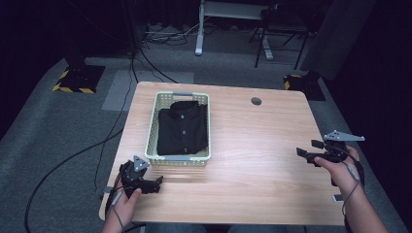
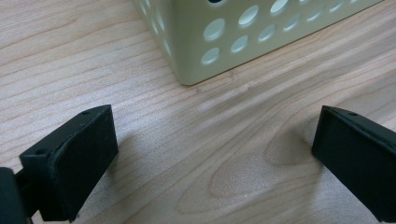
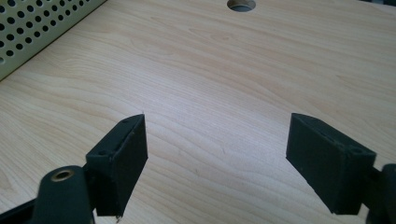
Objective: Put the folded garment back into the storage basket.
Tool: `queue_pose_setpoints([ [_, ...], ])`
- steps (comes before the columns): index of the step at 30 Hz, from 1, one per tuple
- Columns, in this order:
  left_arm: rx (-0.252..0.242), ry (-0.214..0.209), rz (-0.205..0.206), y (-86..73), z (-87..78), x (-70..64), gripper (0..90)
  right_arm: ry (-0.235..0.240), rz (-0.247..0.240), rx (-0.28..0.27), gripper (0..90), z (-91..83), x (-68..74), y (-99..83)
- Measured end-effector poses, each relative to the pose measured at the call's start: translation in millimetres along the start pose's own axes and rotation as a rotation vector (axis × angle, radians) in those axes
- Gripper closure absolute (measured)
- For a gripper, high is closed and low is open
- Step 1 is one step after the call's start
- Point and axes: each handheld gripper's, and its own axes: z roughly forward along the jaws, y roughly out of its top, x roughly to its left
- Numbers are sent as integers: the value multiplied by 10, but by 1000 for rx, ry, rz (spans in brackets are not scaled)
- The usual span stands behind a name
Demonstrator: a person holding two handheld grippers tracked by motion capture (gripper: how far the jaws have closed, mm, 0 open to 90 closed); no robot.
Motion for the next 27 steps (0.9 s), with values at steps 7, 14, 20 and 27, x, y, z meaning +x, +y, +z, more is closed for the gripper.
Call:
queue_pose_setpoints([
  [7,0,-2,6,-10,-11,5,3,-6,15,16,205,23,-24,-132],
  [14,1,1,4,-26,-25,-2,3,-18,20,31,198,52,-42,-249],
  [20,0,1,4,-27,-25,-2,3,-21,32,45,194,93,-53,-361],
  [27,0,0,4,-27,-25,-2,3,-27,41,60,186,137,-72,-478],
])
